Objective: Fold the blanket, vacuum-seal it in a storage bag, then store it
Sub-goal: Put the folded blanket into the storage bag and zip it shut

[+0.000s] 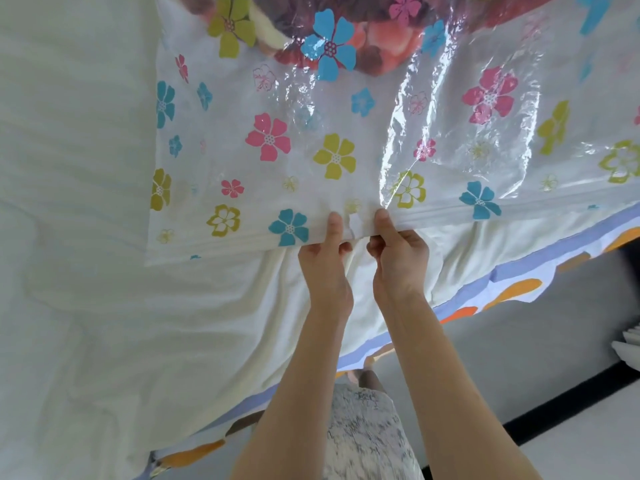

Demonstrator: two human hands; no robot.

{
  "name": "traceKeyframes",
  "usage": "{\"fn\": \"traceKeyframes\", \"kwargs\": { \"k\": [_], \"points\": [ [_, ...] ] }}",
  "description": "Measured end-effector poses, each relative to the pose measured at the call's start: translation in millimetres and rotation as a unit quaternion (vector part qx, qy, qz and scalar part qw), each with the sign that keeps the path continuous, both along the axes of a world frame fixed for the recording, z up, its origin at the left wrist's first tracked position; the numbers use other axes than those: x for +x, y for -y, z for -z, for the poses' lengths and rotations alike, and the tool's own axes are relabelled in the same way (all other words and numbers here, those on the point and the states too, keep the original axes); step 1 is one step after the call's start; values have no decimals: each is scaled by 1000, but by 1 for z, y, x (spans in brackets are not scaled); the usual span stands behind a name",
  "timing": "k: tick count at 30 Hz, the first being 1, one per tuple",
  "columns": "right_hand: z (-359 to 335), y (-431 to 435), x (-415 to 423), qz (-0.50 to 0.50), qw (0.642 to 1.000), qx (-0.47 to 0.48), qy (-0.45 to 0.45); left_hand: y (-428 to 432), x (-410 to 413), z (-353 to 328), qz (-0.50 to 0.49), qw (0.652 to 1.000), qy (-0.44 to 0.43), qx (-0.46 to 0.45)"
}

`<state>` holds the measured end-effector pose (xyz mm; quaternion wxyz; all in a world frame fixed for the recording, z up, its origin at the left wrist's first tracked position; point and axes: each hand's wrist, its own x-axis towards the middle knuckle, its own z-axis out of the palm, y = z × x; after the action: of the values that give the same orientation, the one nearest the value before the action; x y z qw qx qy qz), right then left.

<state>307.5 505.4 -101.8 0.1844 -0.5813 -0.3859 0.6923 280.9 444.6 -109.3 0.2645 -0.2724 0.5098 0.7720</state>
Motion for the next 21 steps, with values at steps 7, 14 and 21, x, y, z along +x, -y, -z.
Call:
{"fn": "traceKeyframes", "kwargs": {
  "k": [7,14,21],
  "points": [
    [4,11,5,-85,996,-36,22,-7,0,4,52,997,-22,-55],
    [-3,16,-4,-84,995,-56,7,-3,-3,0,42,998,-30,-46],
    [-10,14,-12,-6,993,-115,20,0,-2,4,62,995,-54,-52]
  ]
}}
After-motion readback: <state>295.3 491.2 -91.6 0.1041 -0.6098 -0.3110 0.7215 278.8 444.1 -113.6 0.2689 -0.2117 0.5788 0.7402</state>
